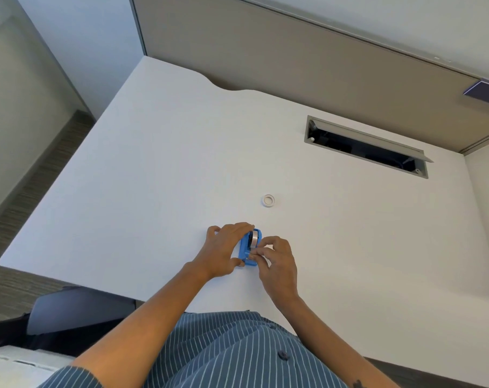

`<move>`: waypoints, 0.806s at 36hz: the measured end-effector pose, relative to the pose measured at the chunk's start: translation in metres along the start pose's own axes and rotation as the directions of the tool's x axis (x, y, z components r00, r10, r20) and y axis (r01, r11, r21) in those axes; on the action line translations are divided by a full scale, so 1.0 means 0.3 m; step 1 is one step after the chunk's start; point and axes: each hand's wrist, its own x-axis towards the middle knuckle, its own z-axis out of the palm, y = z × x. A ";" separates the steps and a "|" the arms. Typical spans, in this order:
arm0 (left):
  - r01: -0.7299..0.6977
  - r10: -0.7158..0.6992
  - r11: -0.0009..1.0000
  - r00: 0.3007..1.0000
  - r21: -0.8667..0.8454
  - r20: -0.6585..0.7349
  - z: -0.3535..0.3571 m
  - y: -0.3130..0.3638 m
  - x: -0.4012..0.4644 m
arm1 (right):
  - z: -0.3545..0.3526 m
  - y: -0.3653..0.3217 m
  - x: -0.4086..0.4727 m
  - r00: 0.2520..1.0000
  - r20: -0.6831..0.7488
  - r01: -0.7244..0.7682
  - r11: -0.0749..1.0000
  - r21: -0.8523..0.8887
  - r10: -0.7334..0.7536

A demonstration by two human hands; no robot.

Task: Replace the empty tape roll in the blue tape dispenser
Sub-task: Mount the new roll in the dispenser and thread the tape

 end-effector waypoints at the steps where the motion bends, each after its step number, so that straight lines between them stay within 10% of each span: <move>1: 0.000 0.000 1.000 1.000 0.002 -0.002 0.001 0.001 0.000 | -0.001 0.000 0.000 1.000 -0.006 0.001 1.000 0.008 -0.001; 29: 0.028 -0.027 0.999 0.999 0.027 -0.035 0.016 0.008 -0.004 | 0.002 0.036 -0.080 0.999 0.046 0.025 0.998 0.051 -0.027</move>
